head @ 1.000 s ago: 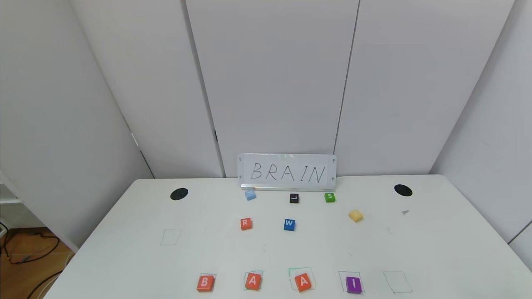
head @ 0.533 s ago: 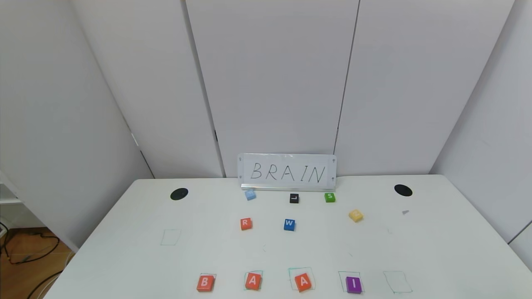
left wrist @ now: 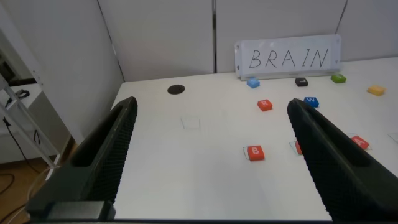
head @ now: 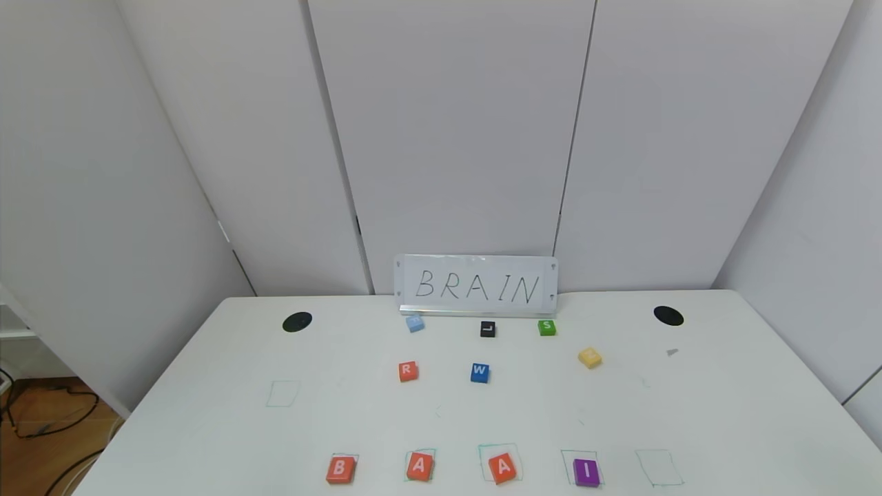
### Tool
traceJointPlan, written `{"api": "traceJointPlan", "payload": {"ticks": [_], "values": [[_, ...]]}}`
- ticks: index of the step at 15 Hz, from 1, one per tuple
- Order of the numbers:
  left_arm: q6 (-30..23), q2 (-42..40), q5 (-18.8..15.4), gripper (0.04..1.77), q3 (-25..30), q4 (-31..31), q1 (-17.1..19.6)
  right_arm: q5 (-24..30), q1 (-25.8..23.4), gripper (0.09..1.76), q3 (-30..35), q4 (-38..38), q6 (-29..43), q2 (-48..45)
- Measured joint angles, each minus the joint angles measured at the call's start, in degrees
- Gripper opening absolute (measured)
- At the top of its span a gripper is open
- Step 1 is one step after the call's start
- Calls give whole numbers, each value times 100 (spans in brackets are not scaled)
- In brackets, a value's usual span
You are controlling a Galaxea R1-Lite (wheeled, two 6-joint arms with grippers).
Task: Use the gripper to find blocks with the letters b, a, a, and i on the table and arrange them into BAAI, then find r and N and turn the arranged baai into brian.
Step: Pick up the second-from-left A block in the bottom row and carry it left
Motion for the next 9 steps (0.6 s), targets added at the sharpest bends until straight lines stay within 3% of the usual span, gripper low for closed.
{"api": "traceJointPlan", "payload": {"ticks": [4, 9], "values": [[263, 967, 13, 172, -1301, 307, -23, 24, 30, 171, -1347, 271, 4, 1254], [380, 2903, 20, 172, -2727, 332, -39, 62, 56, 171, -2822, 757, 11, 3157]]}}
